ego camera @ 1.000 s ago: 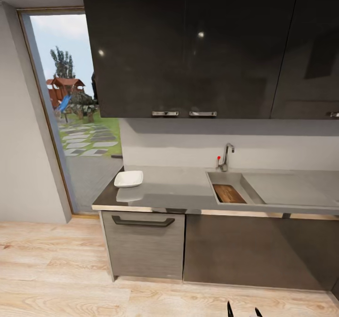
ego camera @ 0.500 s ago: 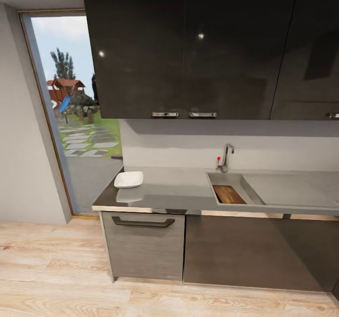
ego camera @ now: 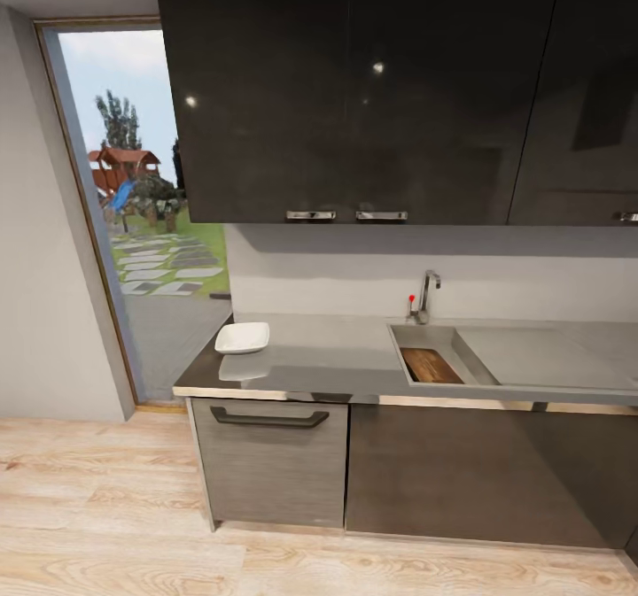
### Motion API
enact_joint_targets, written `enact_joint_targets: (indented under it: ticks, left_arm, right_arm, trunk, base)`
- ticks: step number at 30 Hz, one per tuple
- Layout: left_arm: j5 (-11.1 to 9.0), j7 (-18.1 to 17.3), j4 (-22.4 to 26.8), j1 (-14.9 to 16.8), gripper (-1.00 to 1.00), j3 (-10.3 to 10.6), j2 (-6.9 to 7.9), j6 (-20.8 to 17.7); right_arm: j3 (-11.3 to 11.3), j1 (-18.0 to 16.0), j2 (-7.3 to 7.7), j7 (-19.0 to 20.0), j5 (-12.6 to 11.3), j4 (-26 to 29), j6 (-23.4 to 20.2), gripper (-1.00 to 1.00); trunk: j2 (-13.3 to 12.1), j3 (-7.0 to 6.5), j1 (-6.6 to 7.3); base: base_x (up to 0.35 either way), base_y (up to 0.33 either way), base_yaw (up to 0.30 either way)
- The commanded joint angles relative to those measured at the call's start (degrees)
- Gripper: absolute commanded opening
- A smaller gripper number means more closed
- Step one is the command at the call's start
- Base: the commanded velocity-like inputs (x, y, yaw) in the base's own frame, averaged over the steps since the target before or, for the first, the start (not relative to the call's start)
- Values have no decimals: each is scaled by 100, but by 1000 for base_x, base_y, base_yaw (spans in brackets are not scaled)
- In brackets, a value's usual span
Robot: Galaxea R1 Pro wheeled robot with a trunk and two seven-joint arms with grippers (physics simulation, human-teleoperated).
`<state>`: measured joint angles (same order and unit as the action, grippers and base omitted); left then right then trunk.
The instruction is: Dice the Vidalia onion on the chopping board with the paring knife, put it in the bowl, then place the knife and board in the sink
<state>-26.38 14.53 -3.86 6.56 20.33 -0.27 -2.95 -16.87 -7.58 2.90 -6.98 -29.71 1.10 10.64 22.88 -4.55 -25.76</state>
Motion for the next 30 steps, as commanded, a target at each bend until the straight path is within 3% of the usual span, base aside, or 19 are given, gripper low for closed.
enact_joint_targets:
  ticks: [1, 6, 9, 30]
  left_arm:
    - [-36, 8, 33, 3, 100, 48, -3, 166]
    - [-34, 5, 86, 3, 100, 65, 8, 1282]
    - [-28, 6, 90, 3, 100, 62, 9, 1528]
    - [-31, 6, 78, 3, 100, 68, 10, 1618]
  right_arm:
    - [-50, 1, -10, -15, -47, 7, 5, 100]
    - [-35, 2, -81, -3, -80, 96, 96, 100]
    - [-36, 2, -135, 2, -83, 229, 249, 100]
    - [-37, 3, -158, 3, -67, 295, 334, 100]
  trunk:
    - [4, 2, -2]
    - [4, 2, -2]
    - [4, 2, -2]
    - [4, 2, -2]
  base:
    - [0, 0, 0]
    - [0, 0, 0]
    - [0, 0, 0]
    - [0, 0, 0]
